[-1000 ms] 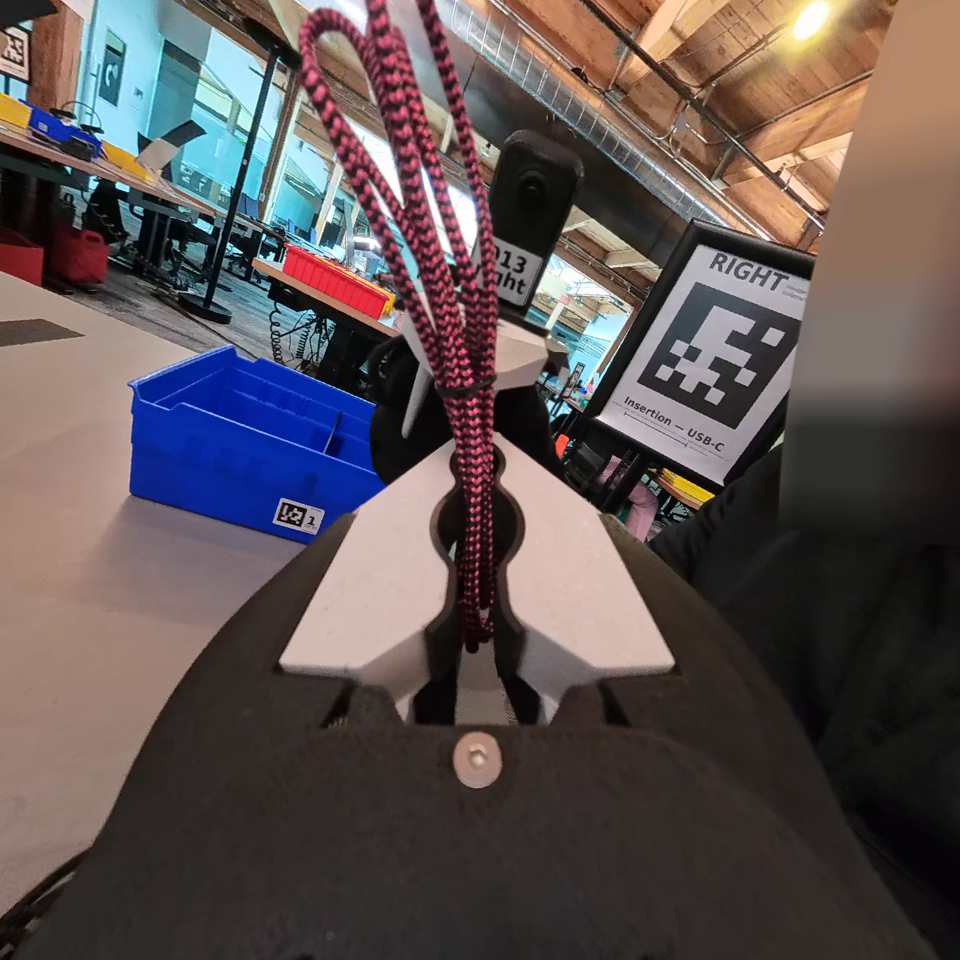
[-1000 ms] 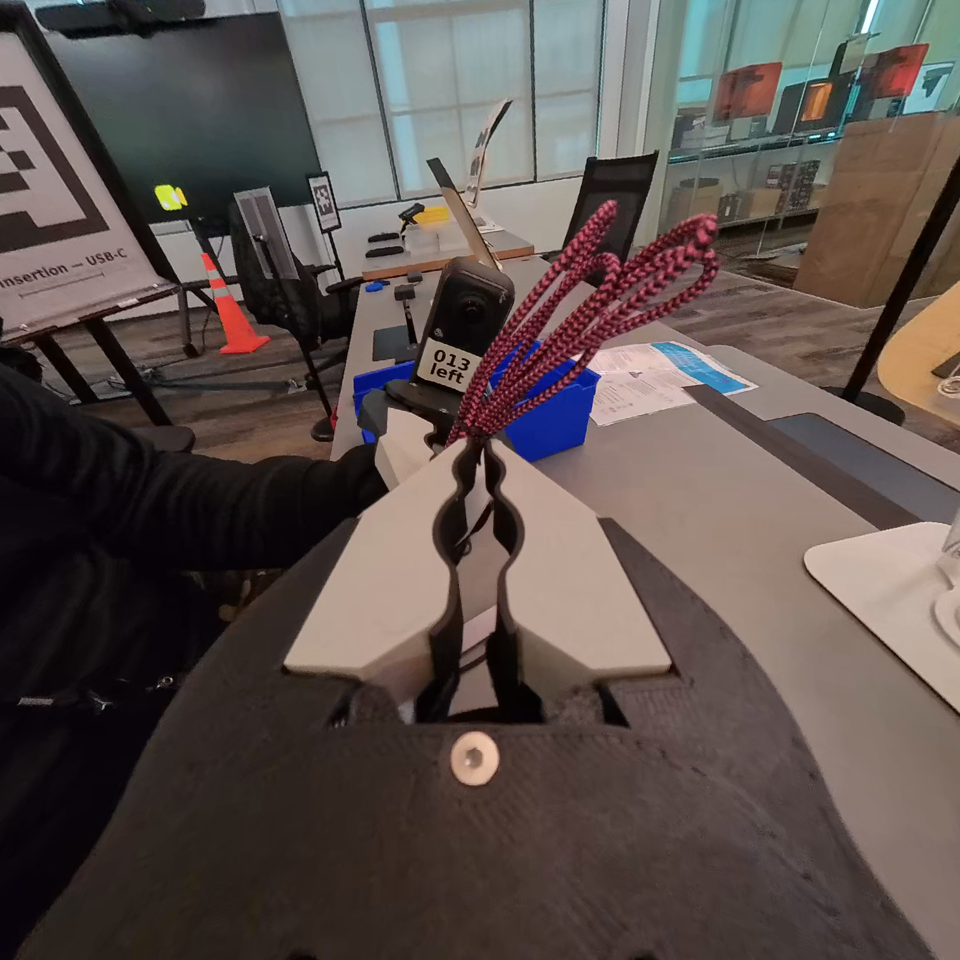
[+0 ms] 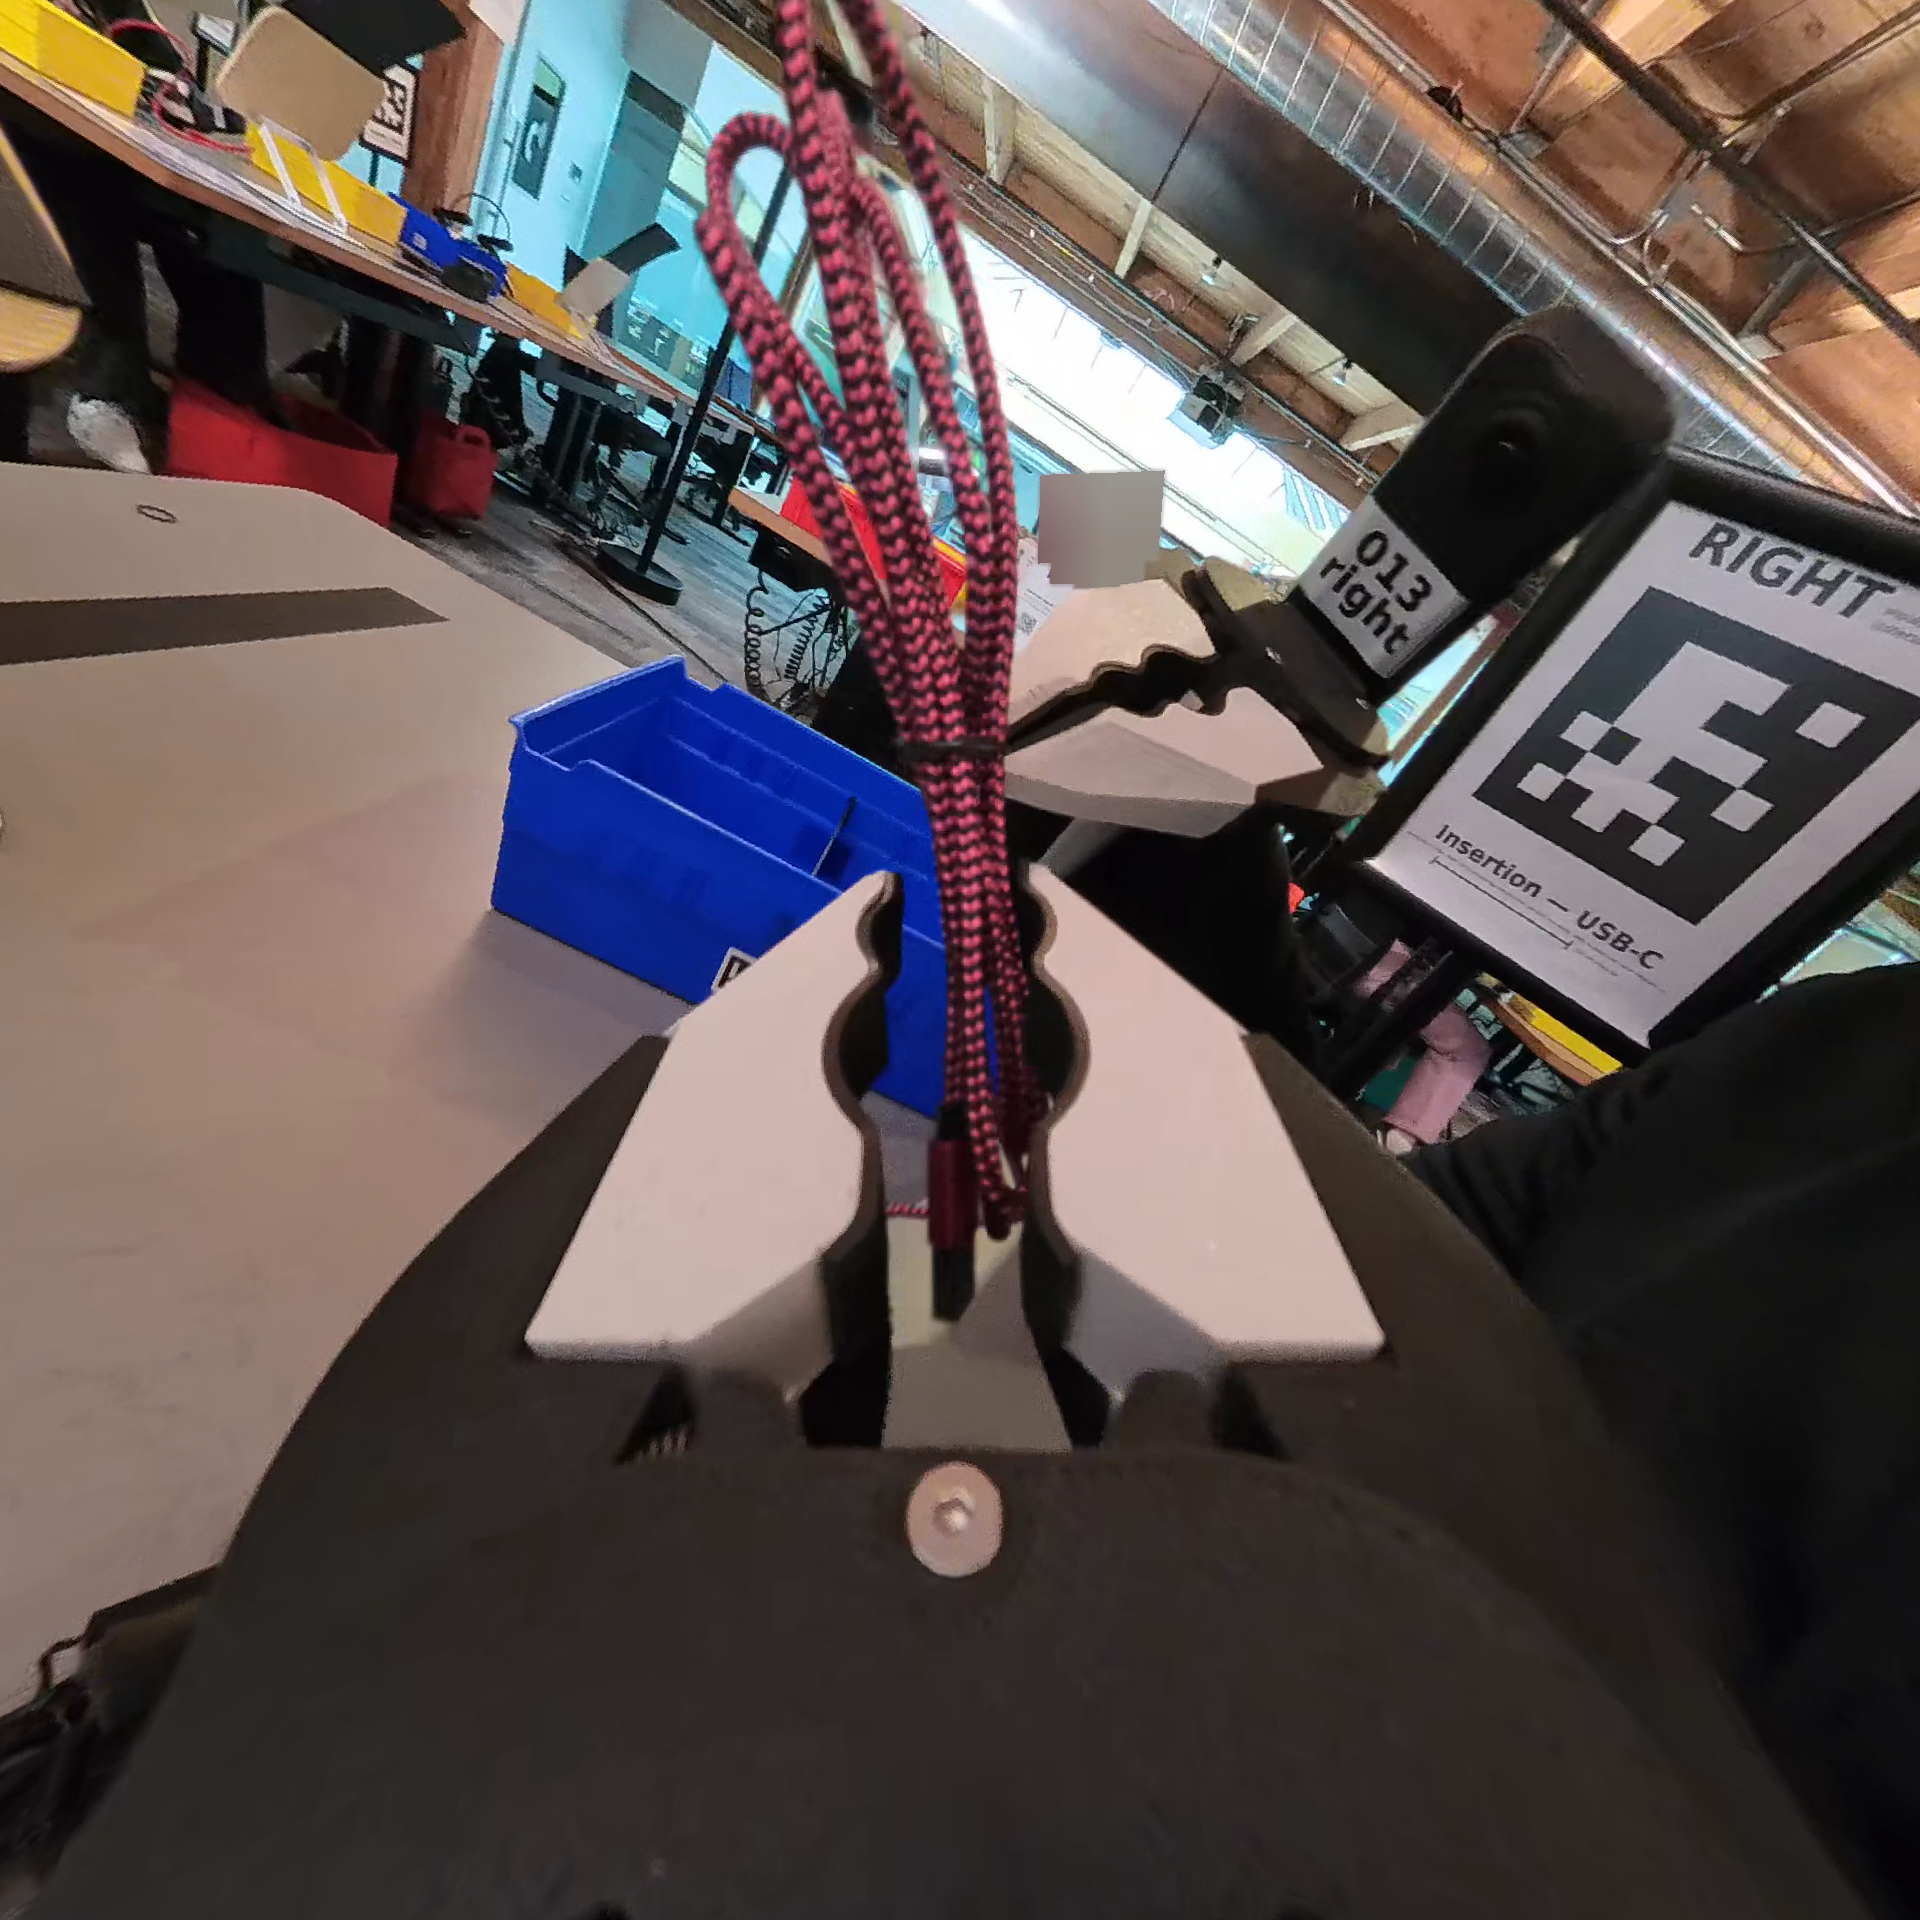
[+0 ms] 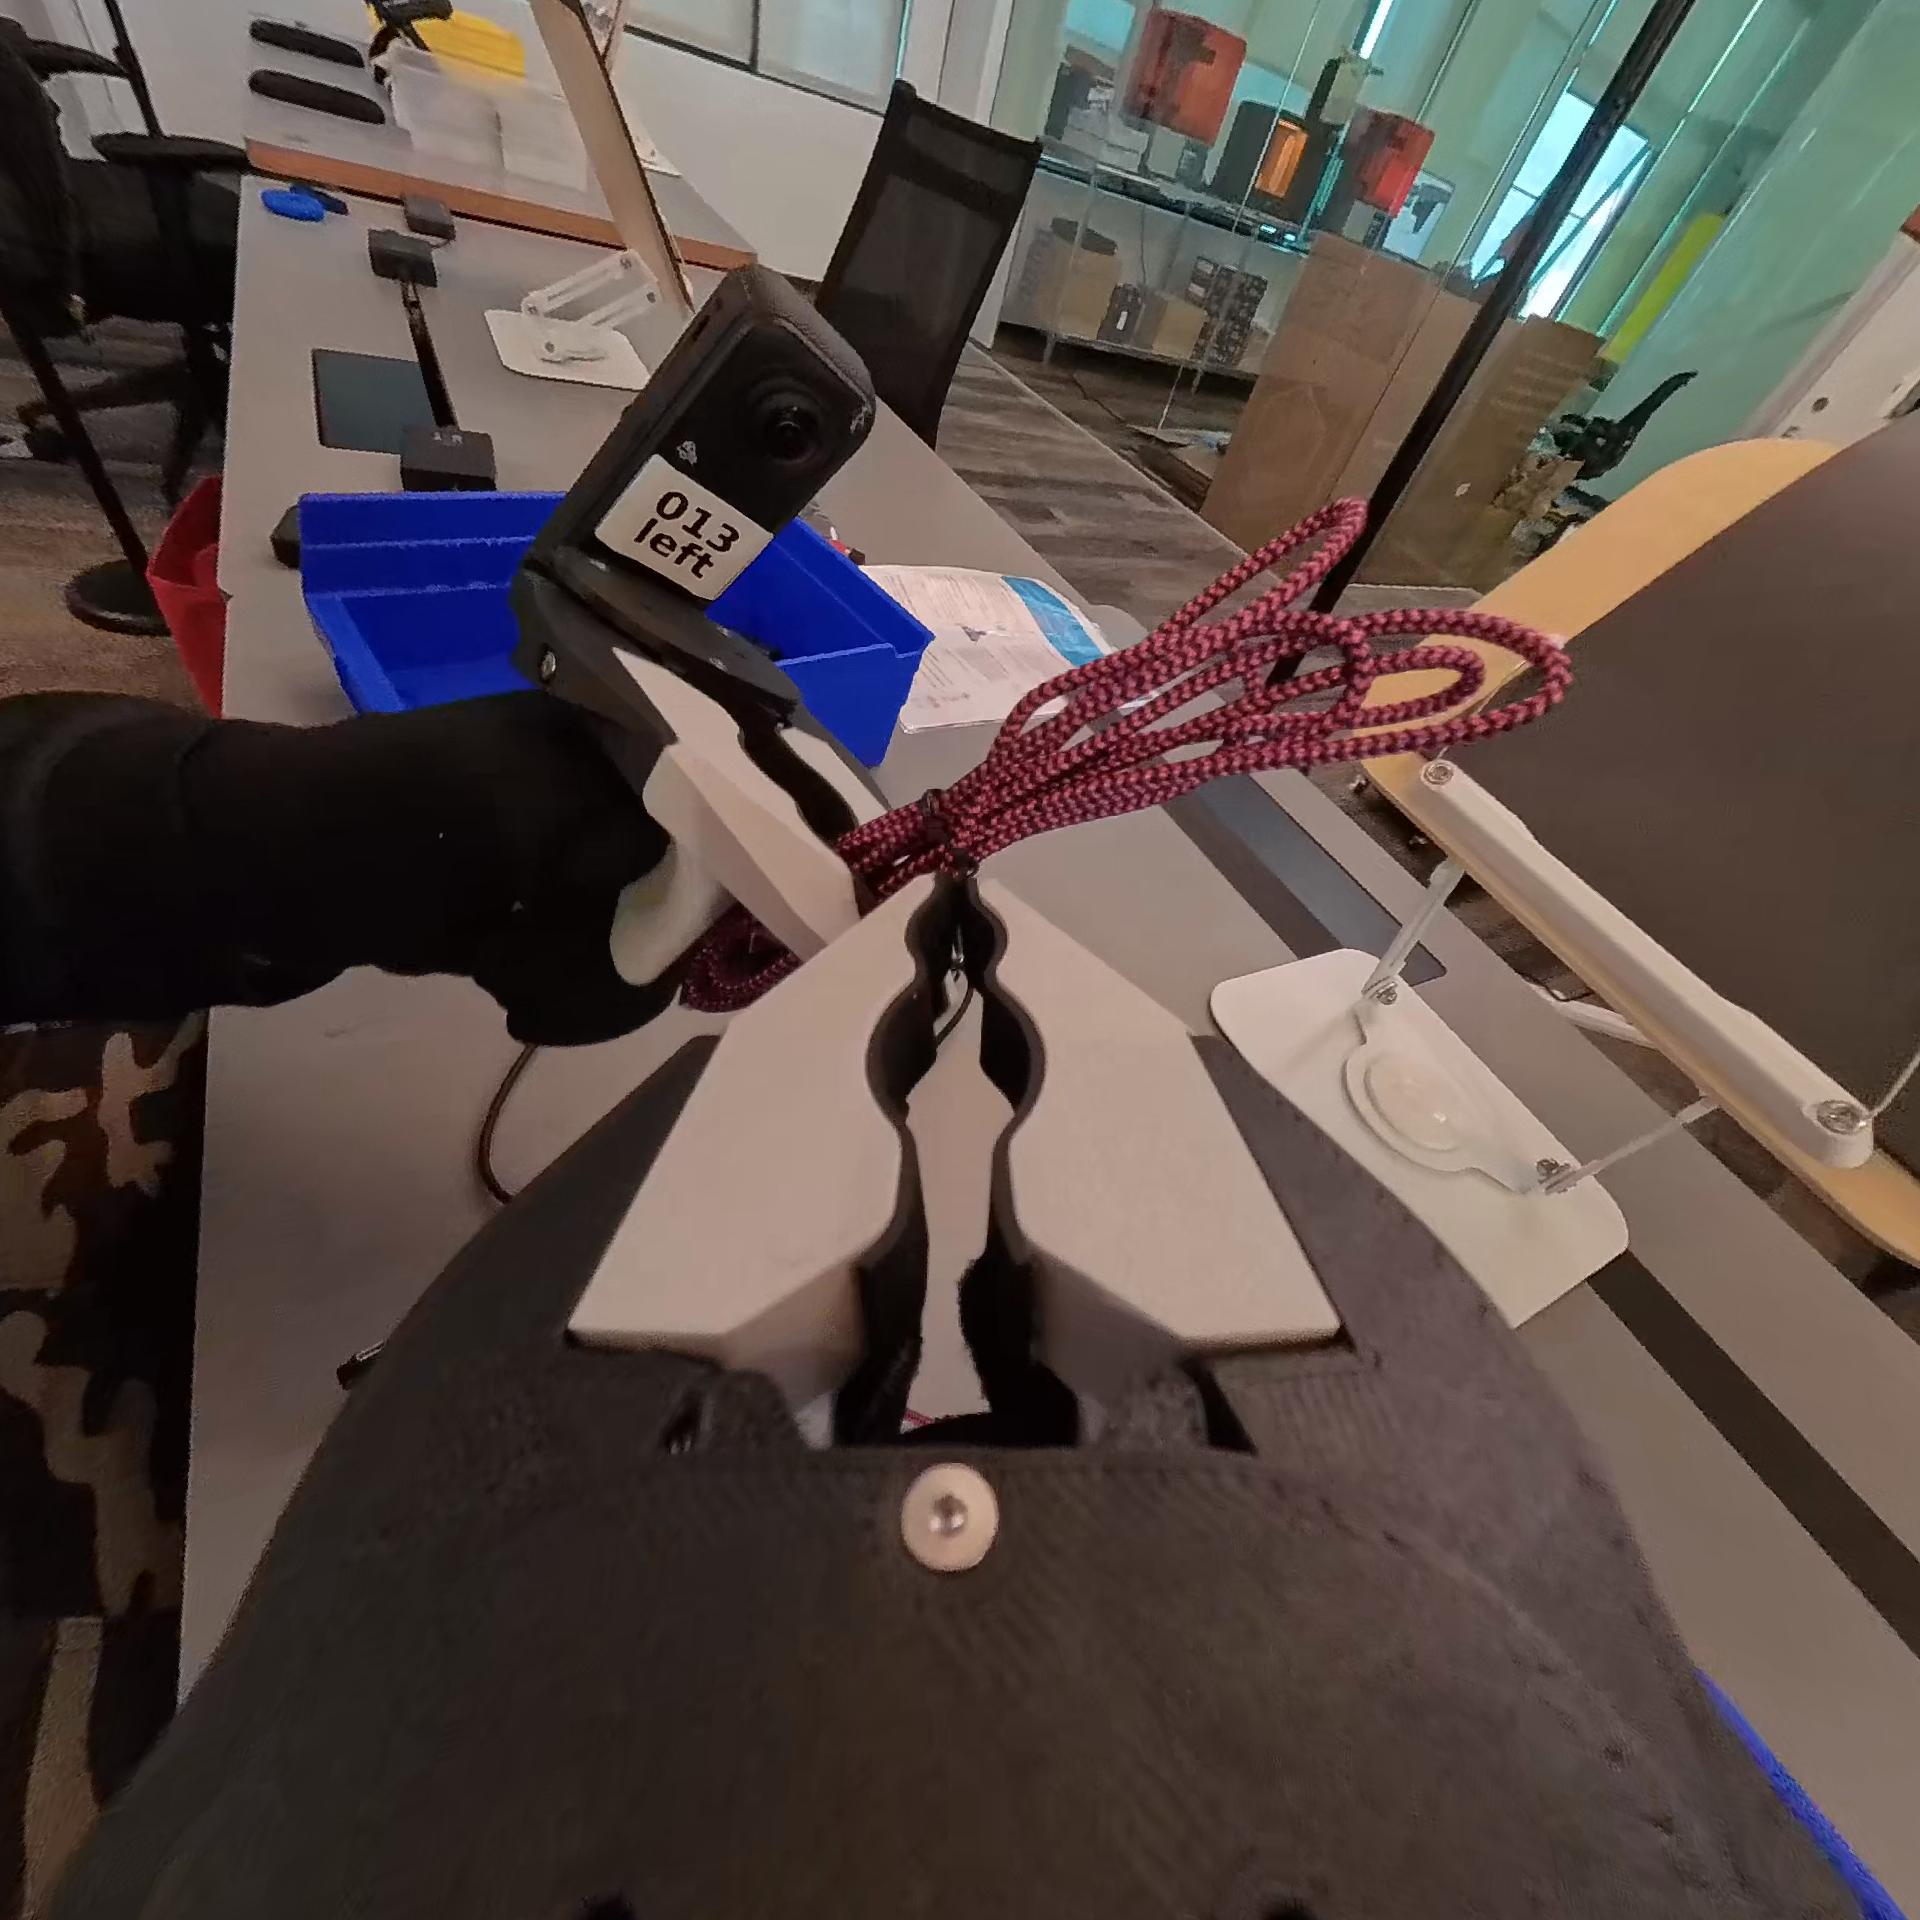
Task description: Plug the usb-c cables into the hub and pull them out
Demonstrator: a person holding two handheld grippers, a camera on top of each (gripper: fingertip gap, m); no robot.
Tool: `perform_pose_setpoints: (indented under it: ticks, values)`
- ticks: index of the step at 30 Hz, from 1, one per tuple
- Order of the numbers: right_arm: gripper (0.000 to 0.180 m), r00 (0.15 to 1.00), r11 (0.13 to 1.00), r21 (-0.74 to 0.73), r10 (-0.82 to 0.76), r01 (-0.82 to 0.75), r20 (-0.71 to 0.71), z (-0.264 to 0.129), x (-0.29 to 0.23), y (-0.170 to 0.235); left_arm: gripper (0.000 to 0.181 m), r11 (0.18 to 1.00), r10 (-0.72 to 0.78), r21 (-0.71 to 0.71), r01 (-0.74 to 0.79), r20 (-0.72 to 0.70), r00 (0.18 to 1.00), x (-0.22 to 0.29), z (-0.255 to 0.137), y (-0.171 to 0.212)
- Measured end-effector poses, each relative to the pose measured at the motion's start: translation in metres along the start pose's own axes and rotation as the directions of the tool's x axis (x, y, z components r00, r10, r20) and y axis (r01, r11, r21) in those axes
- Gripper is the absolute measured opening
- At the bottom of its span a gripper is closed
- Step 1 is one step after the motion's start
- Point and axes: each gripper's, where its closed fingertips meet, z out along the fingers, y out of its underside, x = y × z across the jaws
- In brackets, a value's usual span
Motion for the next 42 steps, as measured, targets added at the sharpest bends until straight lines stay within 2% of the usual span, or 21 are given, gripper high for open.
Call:
perform_pose_setpoints:
  ticks: [2,5,7,8,9,10,11,12,13,15,16,18,20,22,25,28,36,42]
  values:
    - [0.000,1.000,1.000,-0.013,-0.018,0.018,0.002,0.000,0.000,0.004,0.007,0.999,0.020,-0.026,-0.020,0.013,1.000,-0.002,-0.002,0.002]
    - [0.000,0.998,0.998,-0.014,-0.065,0.065,-0.013,0.001,-0.001,0.002,0.007,0.998,0.025,-0.058,-0.024,0.027,0.999,-0.002,0.000,0.004]
    - [0.000,0.970,0.975,-0.072,-0.216,0.209,-0.109,0.002,0.003,0.003,0.006,0.999,-0.012,-0.044,0.014,0.031,0.999,-0.003,0.001,0.002]
    - [0.000,0.917,0.931,-0.124,-0.360,0.343,-0.170,0.001,0.004,0.002,0.006,0.997,-0.058,-0.041,0.058,0.003,0.998,-0.001,0.001,0.002]
    - [0.000,0.816,0.846,-0.209,-0.530,0.490,-0.232,0.000,0.006,0.001,0.005,0.994,-0.111,-0.027,0.110,-0.030,0.993,0.002,0.000,-0.001]
    - [0.000,0.678,0.730,-0.310,-0.682,0.609,-0.276,0.000,0.007,-0.002,0.005,0.986,-0.165,-0.018,0.164,-0.071,0.984,0.005,0.000,-0.003]
    - [0.000,0.566,0.641,-0.373,-0.768,0.671,-0.300,0.000,0.006,-0.006,0.005,0.976,-0.216,-0.015,0.215,-0.108,0.970,0.007,-0.001,-0.005]
    - [0.000,0.533,0.619,-0.381,-0.785,0.686,-0.317,0.002,0.004,-0.008,0.005,0.970,-0.243,-0.004,0.244,-0.120,0.963,0.007,-0.003,-0.007]
    - [0.000,0.555,0.642,-0.353,-0.767,0.681,-0.324,0.004,0.004,-0.007,0.005,0.972,-0.235,-0.007,0.236,-0.101,0.967,0.005,-0.005,-0.006]
    - [0.004,0.713,0.774,-0.238,-0.633,0.586,-0.303,0.003,0.006,-0.003,0.005,0.989,-0.148,-0.021,0.147,-0.050,0.988,0.003,-0.006,-0.002]
    - [0.020,0.797,0.855,-0.167,-0.518,0.491,-0.309,-0.001,0.010,-0.006,0.006,0.993,-0.120,-0.013,0.120,-0.051,0.991,0.005,-0.006,-0.003]
    - [0.025,0.949,0.975,-0.038,-0.221,0.218,-0.225,-0.007,0.013,-0.006,0.005,0.998,-0.057,0.008,0.057,-0.021,0.998,0.004,-0.008,-0.006]
    - [0.024,0.996,0.989,0.123,0.083,-0.077,-0.041,-0.012,0.006,-0.013,0.006,0.999,0.049,-0.003,-0.049,0.028,0.998,0.002,-0.011,-0.007]
    - [0.024,0.959,0.946,0.170,0.256,-0.274,0.122,-0.013,-0.001,-0.013,0.006,0.993,0.116,-0.013,-0.115,0.047,0.992,0.004,-0.012,-0.008]
    - [0.023,0.889,0.892,0.160,0.376,-0.424,0.260,-0.006,-0.012,-0.008,0.005,0.984,0.177,-0.011,-0.176,0.045,0.983,0.009,-0.013,-0.009]
    - [0.021,0.810,0.805,0.214,0.460,-0.553,0.364,-0.007,-0.012,-0.017,0.005,0.977,0.212,-0.019,-0.211,0.043,0.976,0.012,-0.012,-0.008]
    - [0.022,0.685,0.698,0.197,0.537,-0.689,0.493,-0.004,-0.014,-0.018,0.006,0.946,0.320,-0.074,-0.315,0.073,0.945,0.015,-0.004,0.000]
    - [0.024,0.638,0.654,0.216,0.518,-0.725,0.571,-0.015,-0.015,-0.020,0.006,0.962,0.273,-0.014,-0.272,0.011,0.962,0.024,-0.007,-0.005]
